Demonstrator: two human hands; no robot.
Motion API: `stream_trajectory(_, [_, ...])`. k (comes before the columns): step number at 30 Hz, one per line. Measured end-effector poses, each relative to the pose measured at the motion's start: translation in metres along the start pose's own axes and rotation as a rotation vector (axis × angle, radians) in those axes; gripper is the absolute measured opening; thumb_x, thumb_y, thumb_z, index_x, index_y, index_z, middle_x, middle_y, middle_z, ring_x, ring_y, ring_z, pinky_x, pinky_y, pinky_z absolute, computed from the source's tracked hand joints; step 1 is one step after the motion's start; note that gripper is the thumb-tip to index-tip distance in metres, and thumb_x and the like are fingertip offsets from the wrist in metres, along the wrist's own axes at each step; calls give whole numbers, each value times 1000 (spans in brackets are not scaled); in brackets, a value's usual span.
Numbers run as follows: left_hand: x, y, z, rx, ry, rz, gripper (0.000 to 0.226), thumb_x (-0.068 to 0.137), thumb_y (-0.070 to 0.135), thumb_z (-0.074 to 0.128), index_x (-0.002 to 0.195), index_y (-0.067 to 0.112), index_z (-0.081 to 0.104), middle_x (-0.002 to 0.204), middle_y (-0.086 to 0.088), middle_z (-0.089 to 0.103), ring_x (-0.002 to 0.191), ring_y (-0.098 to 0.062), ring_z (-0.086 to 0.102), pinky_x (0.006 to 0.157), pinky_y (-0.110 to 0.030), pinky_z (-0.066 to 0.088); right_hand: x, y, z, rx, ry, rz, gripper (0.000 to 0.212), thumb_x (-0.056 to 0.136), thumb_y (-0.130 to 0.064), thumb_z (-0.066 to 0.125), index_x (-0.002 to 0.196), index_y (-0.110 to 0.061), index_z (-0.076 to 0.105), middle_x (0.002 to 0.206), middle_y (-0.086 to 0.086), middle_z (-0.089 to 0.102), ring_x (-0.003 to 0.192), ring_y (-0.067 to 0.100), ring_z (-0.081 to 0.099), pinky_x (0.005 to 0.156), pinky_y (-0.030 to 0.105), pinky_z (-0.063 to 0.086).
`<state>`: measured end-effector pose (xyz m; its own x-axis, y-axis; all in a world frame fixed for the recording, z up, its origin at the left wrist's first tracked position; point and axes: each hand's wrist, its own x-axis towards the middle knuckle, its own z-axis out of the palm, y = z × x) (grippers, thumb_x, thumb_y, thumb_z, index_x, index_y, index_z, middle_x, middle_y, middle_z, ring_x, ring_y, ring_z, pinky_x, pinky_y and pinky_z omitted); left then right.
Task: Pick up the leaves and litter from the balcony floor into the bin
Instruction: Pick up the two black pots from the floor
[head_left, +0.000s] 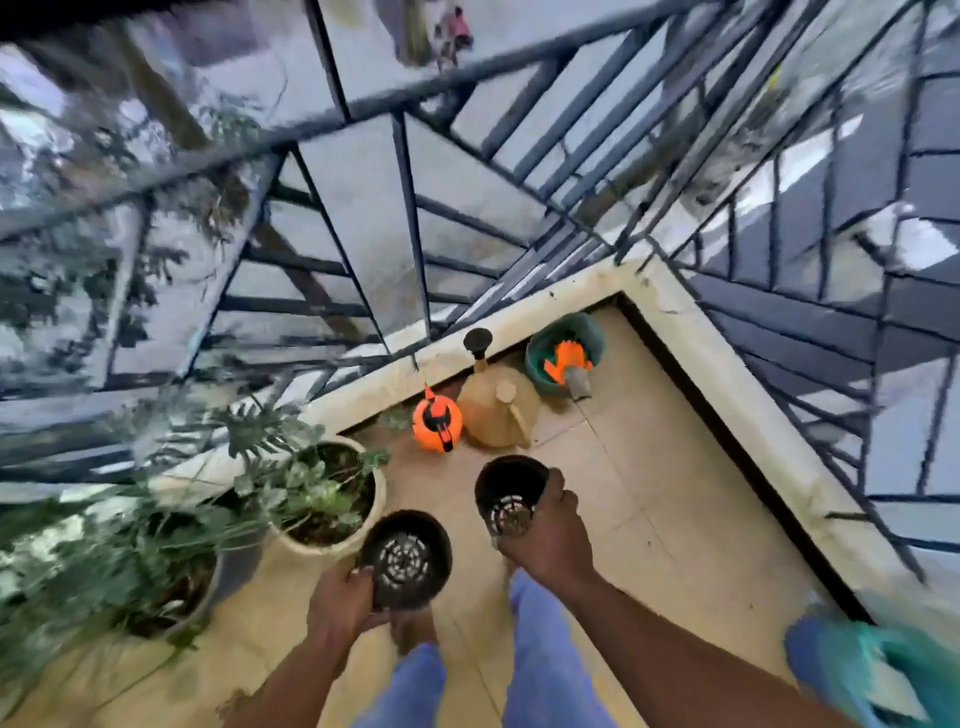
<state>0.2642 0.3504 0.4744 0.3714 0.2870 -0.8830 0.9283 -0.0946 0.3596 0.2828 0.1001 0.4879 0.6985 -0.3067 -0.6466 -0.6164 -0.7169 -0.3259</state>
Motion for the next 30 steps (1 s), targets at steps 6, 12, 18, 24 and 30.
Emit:
stream_trajectory(6, [115,-36,81,-208,82,-74,21,99,7,56,119,2,61,106,-19,67,96,-36,68,89,-56,58,140,30,78,-127,-137,-61,119,66,-46,88,153,-20,10,138,14,40,111,43,61,86,44,51])
stream_trajectory(12, [264,-90,156,-429,154,-188,35,103,10,49,137,1,52,119,-18,61,108,-34,64,83,-44,59,247,89,187,-97,-161,-16,123,63,-34,93,153,-18,12,138,20,37,109,47,61,92,45,52])
stream_trajectory(18, [359,-118,203,-853,244,-276,44,100,-2,47,140,13,54,139,-16,55,106,-41,64,71,-46,63,320,109,270,-132,-137,-41,128,65,-36,91,159,-21,4,138,19,39,113,44,60,93,42,50])
stream_trajectory(24, [399,-127,216,-996,213,-327,42,102,9,52,142,22,53,134,-12,59,84,-30,67,83,-44,62,353,101,317,-43,-50,-25,124,66,-29,89,158,-23,5,139,16,35,112,41,61,95,39,50])
stream_trajectory(30, [422,-129,222,-1086,182,-326,40,104,12,48,142,24,52,121,-10,62,96,-30,67,88,-46,60,367,89,341,-4,-19,-18,128,69,-25,89,160,-20,-1,141,17,31,113,40,60,96,38,50])
